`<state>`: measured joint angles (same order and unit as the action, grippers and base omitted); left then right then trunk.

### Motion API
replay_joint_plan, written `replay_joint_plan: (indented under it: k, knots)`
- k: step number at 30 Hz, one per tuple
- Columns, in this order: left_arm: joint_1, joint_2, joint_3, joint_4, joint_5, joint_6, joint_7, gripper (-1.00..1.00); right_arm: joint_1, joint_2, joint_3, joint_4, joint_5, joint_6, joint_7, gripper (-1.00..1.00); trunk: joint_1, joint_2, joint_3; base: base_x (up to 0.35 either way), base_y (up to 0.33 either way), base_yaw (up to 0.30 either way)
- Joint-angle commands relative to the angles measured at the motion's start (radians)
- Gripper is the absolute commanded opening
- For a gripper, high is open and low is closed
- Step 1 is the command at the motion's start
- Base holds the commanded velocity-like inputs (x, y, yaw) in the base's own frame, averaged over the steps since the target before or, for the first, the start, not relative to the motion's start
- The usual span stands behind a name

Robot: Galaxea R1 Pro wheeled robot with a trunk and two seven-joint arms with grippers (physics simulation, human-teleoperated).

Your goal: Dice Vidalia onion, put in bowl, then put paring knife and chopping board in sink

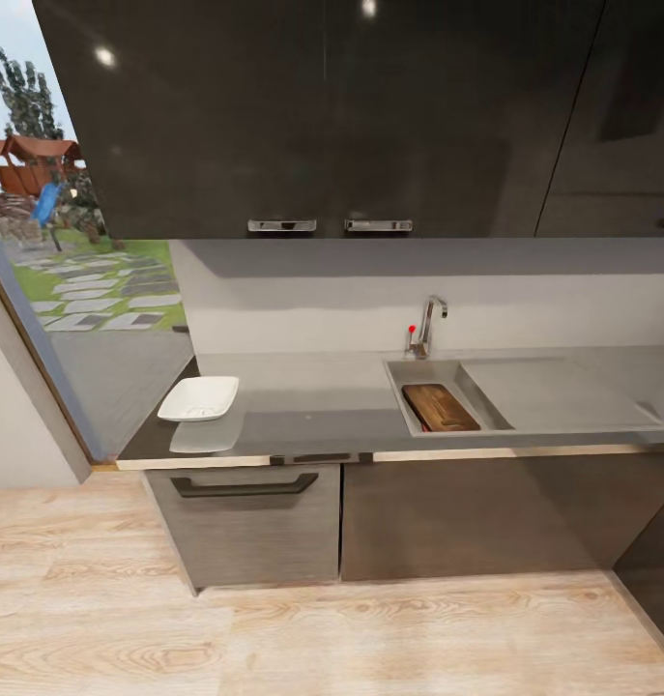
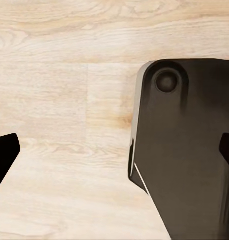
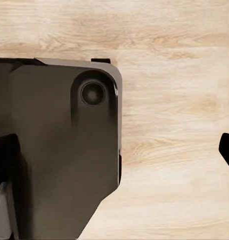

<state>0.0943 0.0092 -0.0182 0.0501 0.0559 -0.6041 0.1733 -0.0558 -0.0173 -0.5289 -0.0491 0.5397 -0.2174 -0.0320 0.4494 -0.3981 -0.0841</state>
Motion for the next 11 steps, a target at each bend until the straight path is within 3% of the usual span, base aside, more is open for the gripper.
replay_joint_plan:
  k: [1,11]
  knots:
    - [-0.001,0.0,-0.002,0.002,0.005,-0.005,-0.001,1.0,-0.001,0.001,-0.007,-0.001,0.01,-0.012,-0.003,1.0,0.001,-0.002,-0.002,0.0,0.0,0.0]
    - [-0.001,0.0,-0.003,0.002,0.005,-0.005,-0.003,1.0,-0.001,0.0,-0.007,-0.008,0.01,-0.026,-0.003,1.0,0.001,-0.002,-0.002,0.0,0.0,0.0]
